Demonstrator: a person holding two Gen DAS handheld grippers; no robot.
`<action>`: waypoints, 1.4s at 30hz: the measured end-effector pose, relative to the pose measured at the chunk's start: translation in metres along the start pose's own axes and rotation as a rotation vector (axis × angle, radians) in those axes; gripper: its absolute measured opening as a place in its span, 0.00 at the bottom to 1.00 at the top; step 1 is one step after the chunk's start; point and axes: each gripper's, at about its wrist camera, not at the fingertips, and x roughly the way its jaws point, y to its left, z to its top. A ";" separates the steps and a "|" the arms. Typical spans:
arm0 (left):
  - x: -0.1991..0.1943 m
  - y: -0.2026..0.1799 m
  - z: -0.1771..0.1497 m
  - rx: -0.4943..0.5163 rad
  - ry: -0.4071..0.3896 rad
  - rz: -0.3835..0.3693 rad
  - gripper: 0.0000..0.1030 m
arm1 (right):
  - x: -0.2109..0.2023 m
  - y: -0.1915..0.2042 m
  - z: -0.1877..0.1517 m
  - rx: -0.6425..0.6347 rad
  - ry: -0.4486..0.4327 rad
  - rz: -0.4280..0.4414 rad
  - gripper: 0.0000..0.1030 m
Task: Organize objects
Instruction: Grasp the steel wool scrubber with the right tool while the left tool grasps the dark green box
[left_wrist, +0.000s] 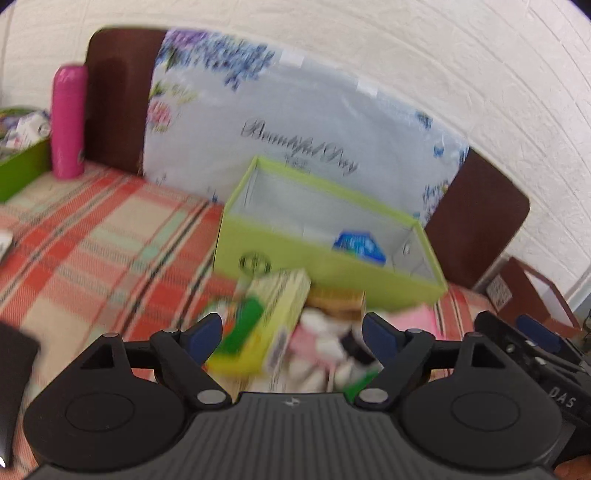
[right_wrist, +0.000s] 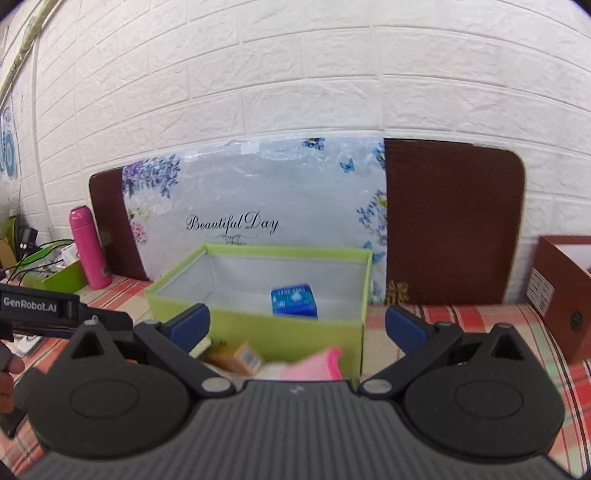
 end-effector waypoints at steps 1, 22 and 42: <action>-0.001 0.002 -0.011 -0.006 0.023 -0.001 0.84 | -0.010 0.000 -0.009 -0.003 -0.001 -0.002 1.00; -0.012 -0.016 -0.071 0.104 0.071 -0.070 0.84 | -0.039 0.036 -0.126 -0.143 0.145 0.056 0.87; 0.040 -0.065 -0.079 0.481 0.138 -0.219 0.84 | -0.079 -0.013 -0.150 -0.019 0.198 0.063 0.33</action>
